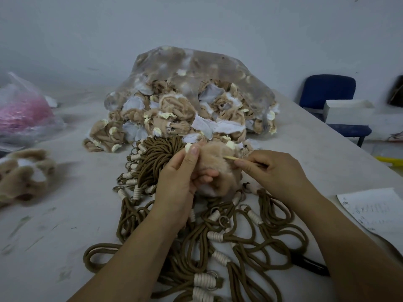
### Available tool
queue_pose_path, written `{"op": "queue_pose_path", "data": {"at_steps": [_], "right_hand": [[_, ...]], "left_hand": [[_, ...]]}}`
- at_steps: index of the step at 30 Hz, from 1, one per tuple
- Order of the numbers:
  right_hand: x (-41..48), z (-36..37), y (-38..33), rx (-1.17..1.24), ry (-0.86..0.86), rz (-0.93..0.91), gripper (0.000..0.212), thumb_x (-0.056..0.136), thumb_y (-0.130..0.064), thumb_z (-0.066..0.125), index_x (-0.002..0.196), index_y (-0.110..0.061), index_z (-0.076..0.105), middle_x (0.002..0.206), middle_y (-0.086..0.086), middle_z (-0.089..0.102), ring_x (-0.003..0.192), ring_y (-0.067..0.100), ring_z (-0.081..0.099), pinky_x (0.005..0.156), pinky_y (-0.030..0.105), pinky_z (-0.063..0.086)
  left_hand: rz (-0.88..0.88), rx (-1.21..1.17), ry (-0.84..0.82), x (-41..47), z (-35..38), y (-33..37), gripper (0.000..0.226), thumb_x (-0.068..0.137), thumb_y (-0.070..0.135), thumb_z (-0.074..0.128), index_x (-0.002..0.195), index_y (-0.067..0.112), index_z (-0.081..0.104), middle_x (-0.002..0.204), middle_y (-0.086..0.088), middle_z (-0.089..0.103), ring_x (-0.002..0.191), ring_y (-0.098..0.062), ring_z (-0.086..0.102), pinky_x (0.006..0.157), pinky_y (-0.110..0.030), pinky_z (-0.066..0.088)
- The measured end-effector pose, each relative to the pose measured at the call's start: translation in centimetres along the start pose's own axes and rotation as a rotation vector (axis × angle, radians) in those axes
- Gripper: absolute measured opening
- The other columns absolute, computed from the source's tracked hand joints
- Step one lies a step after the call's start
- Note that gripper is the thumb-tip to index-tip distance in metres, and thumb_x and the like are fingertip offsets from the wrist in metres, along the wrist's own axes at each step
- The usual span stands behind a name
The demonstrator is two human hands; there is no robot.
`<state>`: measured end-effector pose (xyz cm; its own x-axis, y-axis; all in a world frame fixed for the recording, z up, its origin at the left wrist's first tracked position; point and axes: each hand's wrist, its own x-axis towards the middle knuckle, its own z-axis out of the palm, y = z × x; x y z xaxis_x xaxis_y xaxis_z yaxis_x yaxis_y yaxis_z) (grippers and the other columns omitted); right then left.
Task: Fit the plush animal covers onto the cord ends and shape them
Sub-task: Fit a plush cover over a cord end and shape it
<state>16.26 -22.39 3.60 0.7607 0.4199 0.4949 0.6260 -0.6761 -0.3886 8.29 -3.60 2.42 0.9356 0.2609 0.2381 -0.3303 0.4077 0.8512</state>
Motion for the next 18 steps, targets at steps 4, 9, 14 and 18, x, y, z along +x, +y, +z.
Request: {"op": "queue_pose_path", "data": {"at_steps": [4, 9, 14, 18], "right_hand": [[0.0, -0.1, 0.0, -0.007, 0.017, -0.050, 0.055, 0.081, -0.072, 0.037, 0.067, -0.025, 0.062, 0.061, -0.007, 0.057, 0.061, 0.007, 0.053, 0.055, 0.036, 0.044], [0.1, 0.2, -0.5, 0.027, -0.014, -0.047, 0.054, 0.079, -0.072, 0.037, 0.065, -0.026, 0.060, 0.061, -0.011, 0.055, 0.064, 0.005, 0.053, 0.056, 0.033, 0.042], [-0.3, 1.0, -1.0, 0.147, -0.016, 0.052, 0.053, 0.074, -0.075, 0.038, 0.065, -0.028, 0.062, 0.062, -0.012, 0.060, 0.065, 0.004, 0.056, 0.062, 0.038, 0.048], [-0.3, 1.6, -1.5, 0.190, -0.010, 0.084, 0.056, 0.074, -0.075, 0.039, 0.066, -0.025, 0.063, 0.064, -0.009, 0.062, 0.065, 0.006, 0.058, 0.064, 0.041, 0.049]], "left_hand": [[-0.019, 0.072, 0.016, -0.1, 0.0, -0.4, 0.029, 0.082, 0.040, 0.062, 0.089, 0.016, 0.076, 0.071, -0.008, 0.071, 0.062, -0.013, 0.068, 0.057, -0.018, 0.054], [-0.036, 0.188, 0.030, -0.5, 0.4, -1.0, 0.040, 0.075, 0.049, 0.063, 0.087, 0.012, 0.072, 0.063, -0.007, 0.068, 0.059, -0.013, 0.064, 0.060, -0.023, 0.055], [0.060, 0.379, 0.044, -0.7, 0.4, -1.1, 0.040, 0.081, 0.050, 0.054, 0.085, 0.013, 0.068, 0.059, -0.004, 0.068, 0.057, -0.013, 0.065, 0.056, -0.022, 0.054], [0.126, 0.418, 0.044, -0.5, 0.5, -0.9, 0.041, 0.086, 0.048, 0.049, 0.091, 0.012, 0.068, 0.062, -0.005, 0.069, 0.060, -0.014, 0.066, 0.059, -0.021, 0.054]]}}
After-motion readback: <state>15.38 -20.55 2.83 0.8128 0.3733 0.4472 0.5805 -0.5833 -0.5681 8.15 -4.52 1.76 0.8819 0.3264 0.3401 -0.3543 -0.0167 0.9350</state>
